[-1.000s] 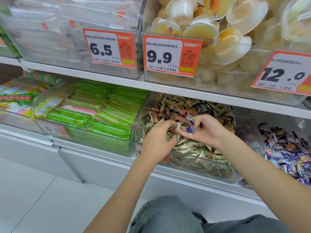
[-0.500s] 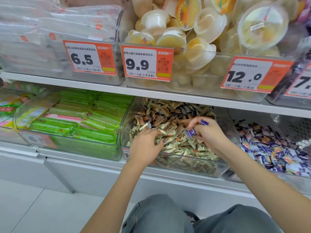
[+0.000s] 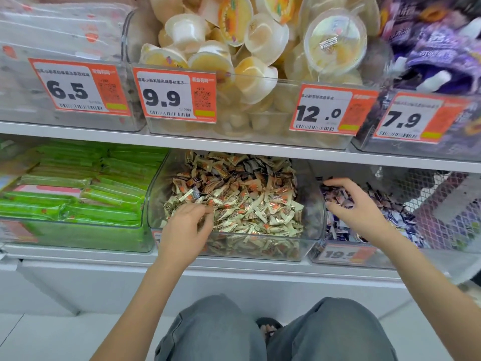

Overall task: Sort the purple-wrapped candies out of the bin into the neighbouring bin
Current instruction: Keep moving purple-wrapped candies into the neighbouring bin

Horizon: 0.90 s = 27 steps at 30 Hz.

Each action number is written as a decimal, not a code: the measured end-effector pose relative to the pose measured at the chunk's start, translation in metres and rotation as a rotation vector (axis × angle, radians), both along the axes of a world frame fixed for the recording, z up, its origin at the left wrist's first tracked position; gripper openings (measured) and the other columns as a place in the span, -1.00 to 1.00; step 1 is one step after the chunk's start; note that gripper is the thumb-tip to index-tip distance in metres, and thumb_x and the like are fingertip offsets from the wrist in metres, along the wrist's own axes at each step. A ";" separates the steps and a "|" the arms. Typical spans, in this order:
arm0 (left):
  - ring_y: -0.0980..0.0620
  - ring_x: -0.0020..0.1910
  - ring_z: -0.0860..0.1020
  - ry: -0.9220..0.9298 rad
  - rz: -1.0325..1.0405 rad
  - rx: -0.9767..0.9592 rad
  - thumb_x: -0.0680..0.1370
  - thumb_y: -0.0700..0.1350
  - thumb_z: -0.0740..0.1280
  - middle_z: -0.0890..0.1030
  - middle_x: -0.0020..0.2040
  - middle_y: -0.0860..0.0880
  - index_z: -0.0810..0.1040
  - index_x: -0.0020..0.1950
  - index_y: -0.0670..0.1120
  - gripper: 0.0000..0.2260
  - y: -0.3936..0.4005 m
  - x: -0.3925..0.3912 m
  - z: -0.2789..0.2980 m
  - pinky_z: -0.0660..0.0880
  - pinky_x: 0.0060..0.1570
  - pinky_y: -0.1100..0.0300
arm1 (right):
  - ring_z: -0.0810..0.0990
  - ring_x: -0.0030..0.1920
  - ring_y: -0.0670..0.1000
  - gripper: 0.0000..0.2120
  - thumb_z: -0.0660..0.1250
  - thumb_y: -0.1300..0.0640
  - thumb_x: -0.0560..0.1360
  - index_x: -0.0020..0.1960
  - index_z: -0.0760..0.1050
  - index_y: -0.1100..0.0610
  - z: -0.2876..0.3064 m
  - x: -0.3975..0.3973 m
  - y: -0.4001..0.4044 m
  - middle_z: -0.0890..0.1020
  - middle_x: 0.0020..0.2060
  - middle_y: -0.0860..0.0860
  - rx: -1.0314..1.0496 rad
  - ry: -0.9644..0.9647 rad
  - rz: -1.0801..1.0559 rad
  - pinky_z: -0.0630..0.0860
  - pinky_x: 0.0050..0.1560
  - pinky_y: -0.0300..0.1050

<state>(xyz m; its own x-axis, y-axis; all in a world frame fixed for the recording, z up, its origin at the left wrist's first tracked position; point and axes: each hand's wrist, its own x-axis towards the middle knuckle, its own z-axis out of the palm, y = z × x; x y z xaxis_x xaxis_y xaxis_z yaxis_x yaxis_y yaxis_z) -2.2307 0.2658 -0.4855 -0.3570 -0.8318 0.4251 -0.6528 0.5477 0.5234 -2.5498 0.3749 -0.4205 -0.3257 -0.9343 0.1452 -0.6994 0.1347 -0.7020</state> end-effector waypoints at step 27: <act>0.03 -0.20 0.52 0.081 0.034 0.007 0.52 -0.08 0.27 0.59 -0.23 0.06 0.61 -0.17 -0.11 -0.83 0.010 0.045 -0.004 0.42 -0.10 0.03 | 0.49 -0.23 -0.05 -0.74 0.25 0.05 0.57 0.21 0.46 0.13 -0.035 0.183 -0.209 0.53 -0.12 -0.06 0.266 0.563 0.651 0.36 -0.34 -0.20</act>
